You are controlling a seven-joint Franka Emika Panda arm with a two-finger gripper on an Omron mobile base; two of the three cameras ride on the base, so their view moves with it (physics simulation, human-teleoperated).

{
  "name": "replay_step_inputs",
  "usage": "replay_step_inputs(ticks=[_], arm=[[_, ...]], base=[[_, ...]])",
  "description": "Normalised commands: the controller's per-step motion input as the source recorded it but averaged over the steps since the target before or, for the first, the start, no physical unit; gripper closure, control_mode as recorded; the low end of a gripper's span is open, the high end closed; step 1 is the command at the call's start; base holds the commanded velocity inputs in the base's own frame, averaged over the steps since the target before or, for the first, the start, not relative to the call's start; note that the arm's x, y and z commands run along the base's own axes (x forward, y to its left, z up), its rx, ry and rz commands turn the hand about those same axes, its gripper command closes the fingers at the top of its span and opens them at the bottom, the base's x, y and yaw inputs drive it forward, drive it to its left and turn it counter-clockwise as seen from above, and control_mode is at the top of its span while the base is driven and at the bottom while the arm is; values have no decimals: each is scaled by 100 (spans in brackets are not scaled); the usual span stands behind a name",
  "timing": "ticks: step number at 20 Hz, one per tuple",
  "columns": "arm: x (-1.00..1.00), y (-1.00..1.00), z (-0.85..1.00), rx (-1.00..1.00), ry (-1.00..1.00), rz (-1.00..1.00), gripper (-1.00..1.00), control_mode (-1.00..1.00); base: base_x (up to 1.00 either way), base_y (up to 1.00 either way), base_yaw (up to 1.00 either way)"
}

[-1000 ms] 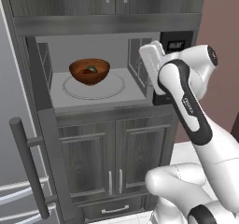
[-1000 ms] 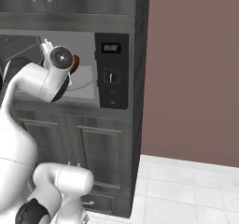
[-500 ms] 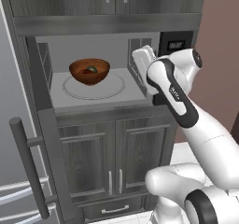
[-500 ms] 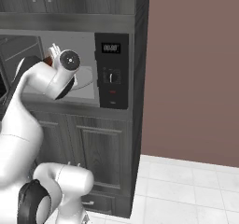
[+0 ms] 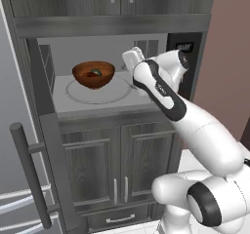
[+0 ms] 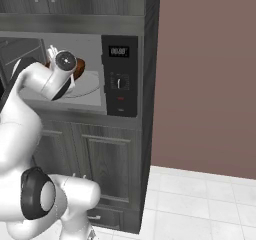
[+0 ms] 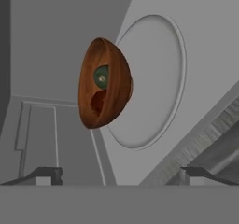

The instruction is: The microwave is finished heating the steak and squash. Take the bowl containing the food and place it on the dining counter.

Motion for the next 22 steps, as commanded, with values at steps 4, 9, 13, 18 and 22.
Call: replay_step_inputs(ticks=[4,9,13,18,22], arm=[[39,21,-24,-2,4,0,-100,-100],[48,16,-24,-3,5,0,-100,-100],[48,15,-20,-3,6,0,-100,-100],[45,14,-8,0,4,0,-100,-100],[40,11,-10,-1,3,0,-100,-100]], base=[[0,0,0],[0,0,0],[0,0,0],[0,0,0],[0,0,0]])
